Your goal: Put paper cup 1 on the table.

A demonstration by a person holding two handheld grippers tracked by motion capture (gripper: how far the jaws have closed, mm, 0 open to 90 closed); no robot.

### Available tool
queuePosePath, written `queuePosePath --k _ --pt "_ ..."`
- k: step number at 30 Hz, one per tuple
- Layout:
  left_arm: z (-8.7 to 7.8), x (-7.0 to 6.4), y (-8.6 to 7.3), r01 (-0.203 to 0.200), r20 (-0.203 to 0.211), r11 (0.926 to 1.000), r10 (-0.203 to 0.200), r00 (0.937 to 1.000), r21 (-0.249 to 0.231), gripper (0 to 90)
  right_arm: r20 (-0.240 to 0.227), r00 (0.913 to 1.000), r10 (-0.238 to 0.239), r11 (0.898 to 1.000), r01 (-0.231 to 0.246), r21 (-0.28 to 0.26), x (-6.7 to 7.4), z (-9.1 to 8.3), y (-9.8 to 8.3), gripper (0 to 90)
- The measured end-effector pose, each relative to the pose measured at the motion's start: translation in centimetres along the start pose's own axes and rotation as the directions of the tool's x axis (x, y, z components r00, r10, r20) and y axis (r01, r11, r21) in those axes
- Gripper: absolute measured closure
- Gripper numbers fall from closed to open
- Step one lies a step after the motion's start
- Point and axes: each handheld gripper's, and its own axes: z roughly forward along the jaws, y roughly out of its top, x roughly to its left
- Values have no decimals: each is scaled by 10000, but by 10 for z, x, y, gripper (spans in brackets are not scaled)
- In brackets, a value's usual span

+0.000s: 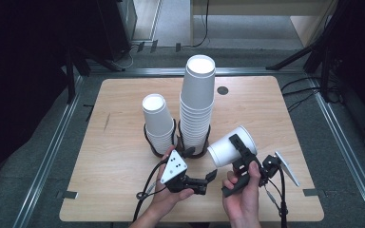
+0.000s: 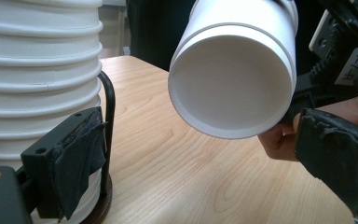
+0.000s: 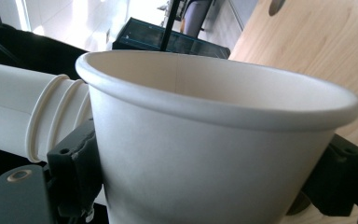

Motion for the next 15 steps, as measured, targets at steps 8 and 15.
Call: queuePosePath --k 8,15 --pt "0 0 0 -13 -46 10000 13 10000 39 24 -11 9943 -1062 9939 1061 -297 7 -3 1 139" --pt "0 1 0 -7 -63 10000 7 10000 56 24 264 9748 -2214 9728 2227 -636 14 -6 2 139"
